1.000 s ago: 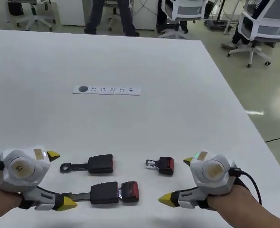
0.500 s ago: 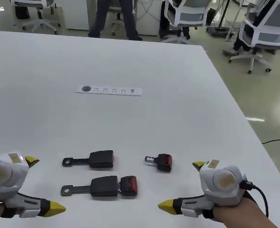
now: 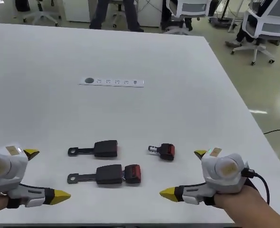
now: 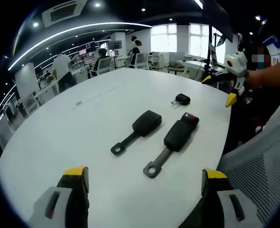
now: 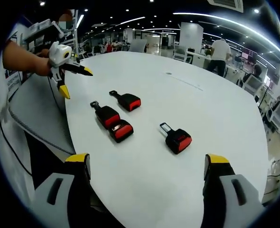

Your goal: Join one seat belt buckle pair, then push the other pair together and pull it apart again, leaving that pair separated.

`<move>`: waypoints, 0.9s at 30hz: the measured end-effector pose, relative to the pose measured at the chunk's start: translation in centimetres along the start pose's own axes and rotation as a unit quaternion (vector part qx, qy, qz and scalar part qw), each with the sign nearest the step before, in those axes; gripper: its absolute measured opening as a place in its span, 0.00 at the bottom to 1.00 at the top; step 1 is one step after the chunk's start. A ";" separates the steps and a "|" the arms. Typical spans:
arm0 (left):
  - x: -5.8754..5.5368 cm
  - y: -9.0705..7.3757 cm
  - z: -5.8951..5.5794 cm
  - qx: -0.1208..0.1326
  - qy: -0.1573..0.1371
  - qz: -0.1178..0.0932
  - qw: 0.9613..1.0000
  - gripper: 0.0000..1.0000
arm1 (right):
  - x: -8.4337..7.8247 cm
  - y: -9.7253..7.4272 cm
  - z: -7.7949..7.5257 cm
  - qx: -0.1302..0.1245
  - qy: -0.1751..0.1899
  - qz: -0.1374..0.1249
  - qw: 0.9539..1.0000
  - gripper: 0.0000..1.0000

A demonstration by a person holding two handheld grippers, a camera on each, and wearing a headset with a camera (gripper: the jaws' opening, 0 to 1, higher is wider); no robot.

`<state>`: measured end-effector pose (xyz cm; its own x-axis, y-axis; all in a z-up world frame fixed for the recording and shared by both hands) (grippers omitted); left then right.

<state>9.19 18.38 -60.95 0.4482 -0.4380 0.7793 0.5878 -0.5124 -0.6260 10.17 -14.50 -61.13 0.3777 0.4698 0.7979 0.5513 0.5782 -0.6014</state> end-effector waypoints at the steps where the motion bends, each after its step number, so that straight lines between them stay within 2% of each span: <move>1: 0.1 0.0 0.0 0.001 0.000 -0.003 1.000 1.00 | 0.1 0.0 0.1 0.001 -0.001 0.000 1.000 0.99; 10: -0.3 -0.1 0.4 0.002 -0.009 -0.016 1.000 1.00 | 0.1 -0.3 0.2 0.001 0.004 0.006 1.000 0.99; 12: -0.6 -0.1 0.4 -0.001 -0.010 -0.015 1.000 1.00 | 0.0 -0.4 0.0 -0.006 0.002 0.007 1.000 0.99; 15: -0.4 -0.1 0.4 -0.002 -0.009 -0.021 1.000 1.00 | -0.2 -0.5 0.0 -0.006 0.003 0.010 1.000 0.99; 20: -0.6 -0.1 1.0 0.003 -0.021 -0.024 0.999 1.00 | -0.5 -0.6 0.0 -0.003 0.006 0.013 1.000 0.99; 23: -0.5 -0.1 0.7 0.002 -0.033 -0.026 0.999 1.00 | -0.8 -0.8 -0.5 -0.004 0.015 0.013 1.000 0.99; 27: -0.7 -0.1 1.1 -0.001 -0.039 -0.031 0.999 1.00 | -0.7 -1.2 -0.1 -0.003 0.016 0.014 1.000 0.99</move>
<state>9.57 19.48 -61.39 0.4630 -0.3466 0.8158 0.6149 -0.5373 -0.5772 9.35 -15.61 -60.99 0.4156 0.4643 0.7821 0.5455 0.5608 -0.6229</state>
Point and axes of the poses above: the centre of the closed fingertips' face, and the gripper's own axes: y roughly forward along the fingers, z roughly to its left, x roughly out of its top, the point moved 2 cm from there along -y, roughly backward along the fingers, and after that the axes turned 2 degrees about -z, right-handed, at the moved point
